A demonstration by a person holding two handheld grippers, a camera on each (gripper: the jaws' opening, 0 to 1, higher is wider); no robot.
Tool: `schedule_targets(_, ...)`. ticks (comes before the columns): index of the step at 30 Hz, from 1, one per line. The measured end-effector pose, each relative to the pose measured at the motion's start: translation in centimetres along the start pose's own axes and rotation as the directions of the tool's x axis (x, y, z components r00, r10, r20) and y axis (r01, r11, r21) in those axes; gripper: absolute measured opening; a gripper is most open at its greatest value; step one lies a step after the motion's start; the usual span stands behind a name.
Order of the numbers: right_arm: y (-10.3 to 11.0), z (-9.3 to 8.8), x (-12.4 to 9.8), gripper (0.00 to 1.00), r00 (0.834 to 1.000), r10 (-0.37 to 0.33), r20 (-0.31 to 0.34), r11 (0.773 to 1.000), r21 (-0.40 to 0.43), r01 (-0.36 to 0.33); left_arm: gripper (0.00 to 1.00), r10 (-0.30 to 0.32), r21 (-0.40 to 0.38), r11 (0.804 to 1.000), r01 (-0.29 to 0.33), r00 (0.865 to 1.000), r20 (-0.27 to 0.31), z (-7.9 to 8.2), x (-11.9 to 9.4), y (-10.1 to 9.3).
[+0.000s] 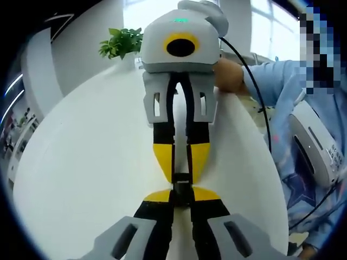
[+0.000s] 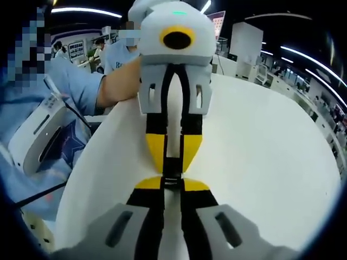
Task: Snap the two parts of the plastic buckle together until the buckle closes and remains connected.
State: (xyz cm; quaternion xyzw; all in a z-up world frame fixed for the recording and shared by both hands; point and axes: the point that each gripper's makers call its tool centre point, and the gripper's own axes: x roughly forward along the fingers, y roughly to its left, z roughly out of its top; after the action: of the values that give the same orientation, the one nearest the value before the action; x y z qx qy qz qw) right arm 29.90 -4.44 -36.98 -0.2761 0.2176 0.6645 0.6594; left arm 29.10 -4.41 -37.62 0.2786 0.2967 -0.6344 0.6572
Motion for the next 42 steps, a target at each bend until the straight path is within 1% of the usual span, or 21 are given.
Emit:
schedule_targets(3, 0.03, 0.00, -0.05, 0.09, 1.000, -0.006, 0.001, 1.000, 0.001, 0.006, 0.10, -0.012, -0.016, 1.000, 0.012, 1.000, 0.002, 0.06, -0.11, 0.00)
schedule_targets(7, 0.09, -0.04, -0.06, 0.09, 1.000, -0.014, -0.002, 1.000, 0.005, 0.014, 0.10, 0.002, -0.009, 1.000, -0.002, 1.000, 0.004, 0.22, -0.15, 0.37)
schedule_targets(10, 0.15, -0.08, -0.08, 0.10, 1.000, -0.024, -0.003, 1.000, 0.009, 0.024, 0.10, 0.004, -0.008, 1.000, -0.004, 1.000, 0.009, 0.30, -0.07, 0.15)
schedule_targets(15, 0.12, 0.00, -0.07, 0.11, 1.000, -0.023, 0.005, 1.000, -0.008, 0.023, 0.10, 0.008, 0.000, 1.000, -0.008, 1.000, 0.019, 0.43, 0.07, 0.04)
schedule_targets(20, 0.02, 0.05, 0.00, 0.11, 1.000, -0.021, 0.012, 1.000, 0.003, 0.021, 0.11, 0.009, 0.006, 1.000, -0.009, 1.000, 0.026, 0.44, 0.01, 0.08)
schedule_targets(22, 0.01, 0.01, -0.03, 0.11, 1.000, -0.023, 0.009, 1.000, 0.019, 0.023, 0.11, 0.006, 0.023, 1.000, -0.008, 0.999, 0.046, 0.46, 0.00, 0.09)
schedule_targets(23, 0.03, 0.01, -0.03, 0.11, 1.000, -0.024, 0.007, 1.000, 0.020, 0.024, 0.11, 0.002, 0.050, 0.999, -0.005, 0.998, 0.058, 0.56, 0.01, 0.08)
schedule_targets(27, 0.15, -0.05, -0.09, 0.11, 1.000, -0.027, 0.001, 1.000, 0.014, 0.027, 0.12, 0.001, 0.081, 0.997, -0.005, 0.998, 0.055, 0.23, -0.37, -0.01)
schedule_targets(30, 0.22, -0.07, -0.23, 0.11, 1.000, -0.021, 0.006, 1.000, 0.011, 0.021, 0.12, -0.006, 0.073, 0.997, 0.002, 0.999, 0.048, -0.22, -0.68, 0.33)
schedule_targets(32, 0.21, -0.07, -0.26, 0.11, 1.000, -0.021, 0.006, 1.000, 0.012, 0.021, 0.12, -0.024, 0.040, 0.999, 0.022, 0.999, 0.047, -0.34, -0.78, 0.34)
schedule_targets(37, 0.15, -0.02, -0.28, 0.11, 1.000, -0.021, 0.013, 1.000, 0.017, 0.020, 0.11, -0.027, 0.016, 1.000, 0.026, 0.999, 0.044, -0.34, -0.70, 0.24)
schedule_targets(42, 0.13, 0.01, -0.22, 0.11, 1.000, -0.022, 0.019, 1.000, 0.021, 0.021, 0.11, -0.032, 0.010, 0.999, 0.032, 0.998, 0.047, -0.35, -0.65, 0.15)
